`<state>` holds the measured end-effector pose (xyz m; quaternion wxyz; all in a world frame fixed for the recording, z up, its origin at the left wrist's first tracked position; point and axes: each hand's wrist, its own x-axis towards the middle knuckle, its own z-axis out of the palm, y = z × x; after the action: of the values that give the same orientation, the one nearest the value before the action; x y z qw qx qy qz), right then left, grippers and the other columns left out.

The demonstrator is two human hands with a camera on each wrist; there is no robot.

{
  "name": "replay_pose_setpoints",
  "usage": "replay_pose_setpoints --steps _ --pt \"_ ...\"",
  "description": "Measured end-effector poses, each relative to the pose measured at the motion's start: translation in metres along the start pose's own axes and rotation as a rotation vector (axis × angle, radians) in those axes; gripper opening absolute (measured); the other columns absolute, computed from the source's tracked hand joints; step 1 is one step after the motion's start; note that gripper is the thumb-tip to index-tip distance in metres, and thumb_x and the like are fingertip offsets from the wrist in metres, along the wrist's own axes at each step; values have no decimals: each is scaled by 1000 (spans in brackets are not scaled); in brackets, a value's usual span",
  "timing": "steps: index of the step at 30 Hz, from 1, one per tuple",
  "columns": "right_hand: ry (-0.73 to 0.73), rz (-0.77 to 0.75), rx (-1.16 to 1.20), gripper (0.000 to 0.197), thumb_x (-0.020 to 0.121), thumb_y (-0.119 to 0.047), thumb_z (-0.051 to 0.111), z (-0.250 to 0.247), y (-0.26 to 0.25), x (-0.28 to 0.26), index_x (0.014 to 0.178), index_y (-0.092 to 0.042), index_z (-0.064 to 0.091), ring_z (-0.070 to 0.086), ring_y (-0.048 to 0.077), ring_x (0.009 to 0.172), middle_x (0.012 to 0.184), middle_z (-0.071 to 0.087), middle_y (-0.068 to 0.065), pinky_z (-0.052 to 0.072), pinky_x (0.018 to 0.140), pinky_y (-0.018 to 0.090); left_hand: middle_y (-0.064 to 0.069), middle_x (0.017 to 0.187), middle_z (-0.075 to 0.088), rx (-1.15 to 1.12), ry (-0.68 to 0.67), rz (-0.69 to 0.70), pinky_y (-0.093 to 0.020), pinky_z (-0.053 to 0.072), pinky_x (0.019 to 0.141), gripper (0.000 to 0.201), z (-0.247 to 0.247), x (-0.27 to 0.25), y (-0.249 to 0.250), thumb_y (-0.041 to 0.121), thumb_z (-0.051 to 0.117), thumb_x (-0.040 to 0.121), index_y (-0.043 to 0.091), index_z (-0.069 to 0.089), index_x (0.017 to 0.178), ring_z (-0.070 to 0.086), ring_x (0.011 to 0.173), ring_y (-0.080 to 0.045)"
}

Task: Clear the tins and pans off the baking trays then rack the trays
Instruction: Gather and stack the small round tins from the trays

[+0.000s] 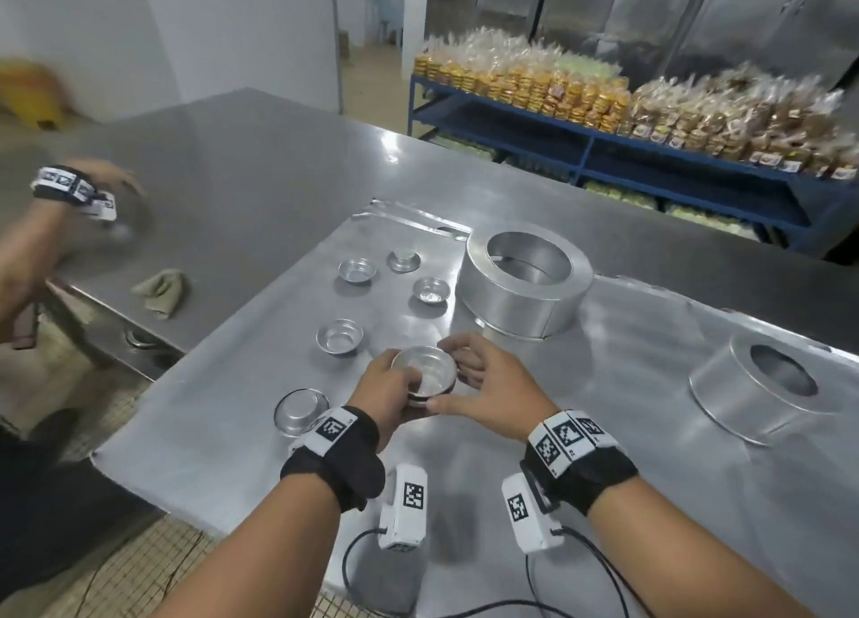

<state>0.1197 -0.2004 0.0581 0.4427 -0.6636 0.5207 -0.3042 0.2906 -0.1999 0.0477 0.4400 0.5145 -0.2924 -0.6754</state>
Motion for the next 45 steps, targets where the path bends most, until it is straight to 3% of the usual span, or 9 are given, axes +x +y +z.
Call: replay_pose_setpoints --steps 6,13,16,21,26,32,37,42,45 --pt "-264 27 99 80 62 -9 93 54 -11 40 130 -28 54 59 1 121 129 65 -11 49 104 31 -26 108 66 -62 144 48 -48 60 71 36 -74 -13 6 -7 44 84 4 62 113 70 89 -43" --pt "-408 2 -179 88 62 -29 94 119 -12 82 139 -18 52 58 9 117 132 60 -8 53 91 23 -26 108 58 -85 369 49 -42 60 59 36 -138 -28 3 -14 36 86 -3 55 114 64 86 -38" --pt "-433 -50 -367 89 63 -32 93 145 -11 98 140 -15 51 56 12 118 135 57 -3 45 91 20 -28 114 57 -98 461 35 -53 60 69 36 -162 -31 -5 -14 37 84 0 57 110 61 98 -45" --pt "-416 -78 -570 85 64 -41 84 177 -5 112 139 -19 51 47 21 129 138 48 4 39 109 32 -29 117 54 -168 563 21 -59 58 72 35 -186 -36 -13 -13 38 85 2 58 111 60 99 -48" --pt "-451 -148 -689 63 60 -34 86 186 -4 112 118 -20 63 57 25 110 118 58 5 49 96 39 -28 121 51 -236 630 19 -59 58 71 37 -193 -43 -19 -13 38 85 3 58 112 55 107 -52" --pt "-421 -144 -643 59 61 -29 85 179 1 108 108 -21 50 61 22 94 105 60 1 52 83 36 -24 117 50 -254 649 17 -53 60 68 40 -180 -52 -18 -14 36 85 0 55 117 56 102 -50" --pt "-302 -118 -473 55 66 -37 82 161 -5 98 107 -20 49 60 22 92 104 58 1 53 84 37 -23 113 51 -230 659 7 -56 59 72 36 -167 -54 -18 -13 37 86 2 56 113 57 103 -53" --pt "-178 -242 -313 71 68 -30 81 145 -17 96 131 -25 48 54 21 116 129 48 4 46 100 31 -24 117 50 -207 649 -4 -62 57 75 39 -159 -42 -17 -11 41 82 1 56 116 54 104 -53" --pt "-80 -325 -241 62 67 -34 81 143 -23 94 122 -25 55 58 13 106 123 41 -3 52 96 31 -27 118 53 -211 613 7 -61 57 77 29 -154 -32 -15 -5 50 84 2 59 111 58 104 -51"
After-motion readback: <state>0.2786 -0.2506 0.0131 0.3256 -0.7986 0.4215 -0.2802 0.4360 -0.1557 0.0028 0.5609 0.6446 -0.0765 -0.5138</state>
